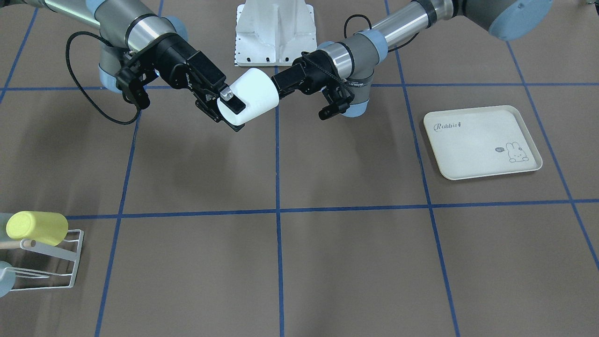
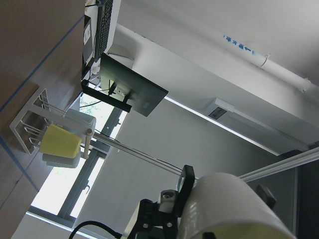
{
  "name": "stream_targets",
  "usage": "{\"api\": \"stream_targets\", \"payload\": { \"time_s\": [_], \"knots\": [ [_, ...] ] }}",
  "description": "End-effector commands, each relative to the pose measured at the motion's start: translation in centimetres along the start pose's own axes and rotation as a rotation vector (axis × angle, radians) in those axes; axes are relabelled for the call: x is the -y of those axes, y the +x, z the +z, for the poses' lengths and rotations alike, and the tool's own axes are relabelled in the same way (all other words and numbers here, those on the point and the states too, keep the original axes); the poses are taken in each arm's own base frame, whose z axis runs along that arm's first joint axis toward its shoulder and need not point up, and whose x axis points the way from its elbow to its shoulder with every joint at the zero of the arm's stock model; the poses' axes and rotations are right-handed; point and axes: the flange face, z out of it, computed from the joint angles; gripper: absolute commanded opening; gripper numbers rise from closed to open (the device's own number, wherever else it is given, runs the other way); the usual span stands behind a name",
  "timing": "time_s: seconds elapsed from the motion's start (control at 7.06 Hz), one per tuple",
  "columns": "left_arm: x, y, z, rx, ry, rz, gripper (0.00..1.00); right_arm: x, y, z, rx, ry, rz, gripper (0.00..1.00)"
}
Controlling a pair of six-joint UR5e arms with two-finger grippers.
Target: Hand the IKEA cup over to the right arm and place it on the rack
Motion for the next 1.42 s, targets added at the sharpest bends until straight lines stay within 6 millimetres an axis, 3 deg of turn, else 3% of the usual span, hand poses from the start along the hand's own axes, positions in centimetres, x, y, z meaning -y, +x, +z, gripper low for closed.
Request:
{"api": "stream_targets", "payload": {
  "time_s": [0.0,0.42,0.57,0.99,1.13,1.27],
  "knots": [
    [0.1,0.1,0.0,-0.002,-0.001,0.000,1.00,0.6,-0.4,0.0,0.009,0.009,-0.004,0.00],
    [0.4,0.1,-0.2,-0.001,0.003,0.007,1.00,3.8,-1.4,-0.3,0.026,0.059,-0.021,0.00],
    [0.6,0.2,-0.2,0.001,0.007,0.013,1.00,6.0,-2.2,-0.4,0.033,0.098,-0.034,0.00],
    [1.3,0.9,-0.2,-0.002,0.012,0.028,1.00,15.4,-0.5,-1.6,-0.039,0.259,-0.141,0.00],
    [2.4,0.7,-1.1,0.012,0.033,0.057,1.00,18.0,0.7,-2.3,-0.119,0.304,-0.289,0.00],
    [3.0,0.3,-1.8,0.035,0.039,0.218,1.00,19.4,1.0,-1.8,-0.252,0.349,-0.455,0.00]
  ]
}}
